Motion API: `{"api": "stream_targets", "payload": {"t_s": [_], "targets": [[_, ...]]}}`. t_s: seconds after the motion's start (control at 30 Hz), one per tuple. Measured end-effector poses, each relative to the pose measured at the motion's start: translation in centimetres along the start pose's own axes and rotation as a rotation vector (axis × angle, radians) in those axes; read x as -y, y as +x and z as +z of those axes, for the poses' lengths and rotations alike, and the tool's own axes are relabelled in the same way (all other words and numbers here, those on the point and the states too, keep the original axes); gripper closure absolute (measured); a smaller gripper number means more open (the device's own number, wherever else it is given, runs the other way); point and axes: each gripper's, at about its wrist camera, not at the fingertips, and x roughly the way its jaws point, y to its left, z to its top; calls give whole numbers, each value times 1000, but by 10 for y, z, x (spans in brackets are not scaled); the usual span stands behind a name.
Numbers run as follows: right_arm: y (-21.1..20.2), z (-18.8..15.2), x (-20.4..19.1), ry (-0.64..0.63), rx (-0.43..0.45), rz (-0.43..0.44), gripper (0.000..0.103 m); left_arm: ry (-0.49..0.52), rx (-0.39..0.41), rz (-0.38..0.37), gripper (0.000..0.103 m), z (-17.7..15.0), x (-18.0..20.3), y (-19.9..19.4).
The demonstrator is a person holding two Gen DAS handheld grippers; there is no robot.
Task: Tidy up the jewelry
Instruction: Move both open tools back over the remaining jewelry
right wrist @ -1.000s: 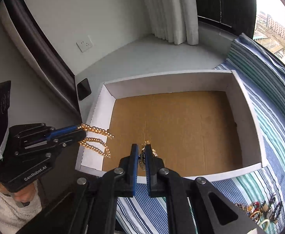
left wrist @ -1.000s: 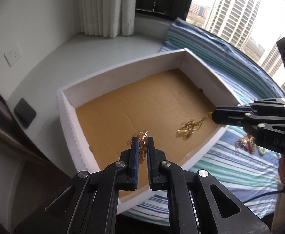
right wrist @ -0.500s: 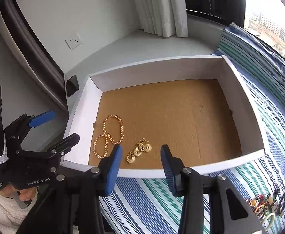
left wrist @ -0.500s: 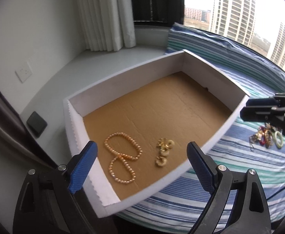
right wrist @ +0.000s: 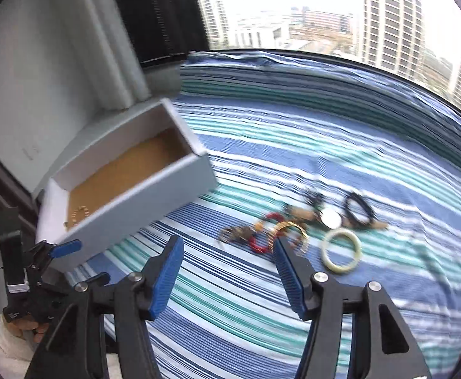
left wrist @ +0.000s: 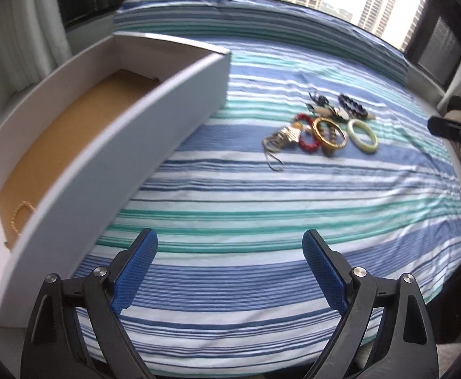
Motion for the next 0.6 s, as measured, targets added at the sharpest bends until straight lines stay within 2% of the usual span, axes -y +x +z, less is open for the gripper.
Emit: {"api": "stream_targets", "payload": {"t_s": [0.07, 0.2, 0.3, 0.4, 0.6], "targets": [[11, -35, 29, 75, -35, -31, 43, 12, -42, -5, 9, -9, 17, 17], [34, -97, 61, 150, -92, -121, 43, 51, -95, -4, 9, -19, 42, 36], [47, -127, 76, 207, -144, -110, 43, 93, -99, 25, 9, -18, 51, 40], [56, -135, 78, 220, -176, -91, 43, 108, -105, 38, 9, -13, 51, 43], [59, -126, 70, 206, -165, -51, 43, 97, -148, 43, 9, 2, 45, 65]]}}
